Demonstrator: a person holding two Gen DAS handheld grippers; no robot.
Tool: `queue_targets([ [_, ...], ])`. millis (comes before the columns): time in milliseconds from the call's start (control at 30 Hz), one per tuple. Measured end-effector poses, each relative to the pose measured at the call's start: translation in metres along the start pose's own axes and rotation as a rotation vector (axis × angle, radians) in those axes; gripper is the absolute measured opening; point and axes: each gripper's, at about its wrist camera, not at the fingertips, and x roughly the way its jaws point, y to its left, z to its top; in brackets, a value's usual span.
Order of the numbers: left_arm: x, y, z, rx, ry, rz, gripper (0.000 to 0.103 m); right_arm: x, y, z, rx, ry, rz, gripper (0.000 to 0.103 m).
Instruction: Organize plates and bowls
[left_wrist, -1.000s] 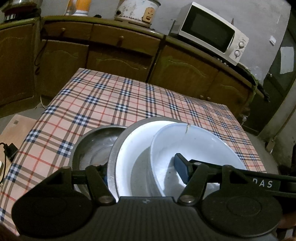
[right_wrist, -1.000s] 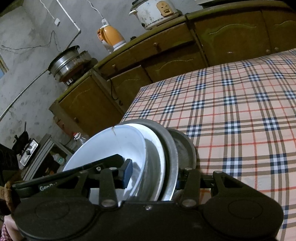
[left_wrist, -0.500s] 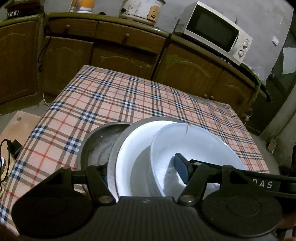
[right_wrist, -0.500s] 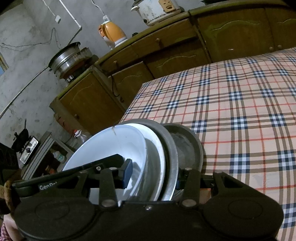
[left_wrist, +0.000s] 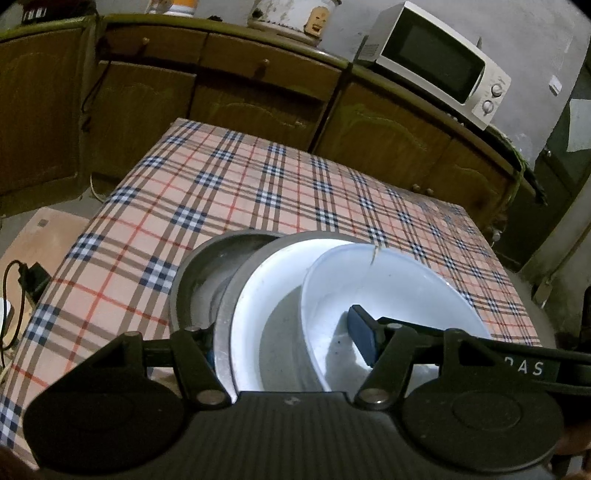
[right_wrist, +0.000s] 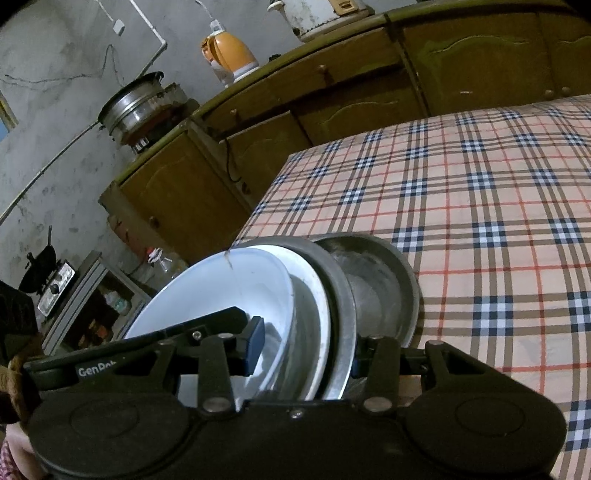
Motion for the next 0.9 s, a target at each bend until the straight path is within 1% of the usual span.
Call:
queue_targets([
  [233,0.0,0.009,-0.005,-0.016,0.013,0.007,0.067,0.008,0.006,-0.008,-0.009,0.025,0.002,0.053],
  [433,0.004,0.011,-0.002,-0.012,0.016,0.007,0.067,0.01,0.006,-0.008,-0.006,0.026,0.002,0.053],
  [700,0.014,0.013,0.008,0.005,0.02,0.004,0.067,0.02,0.002,0.0,0.012,0.007,0.0,0.053],
  [900,0.018,0.018,0.006,-0.003,0.032,0.005,0.067,0.027,0.0,0.001,0.016,0.017,-0.002,0.053],
])
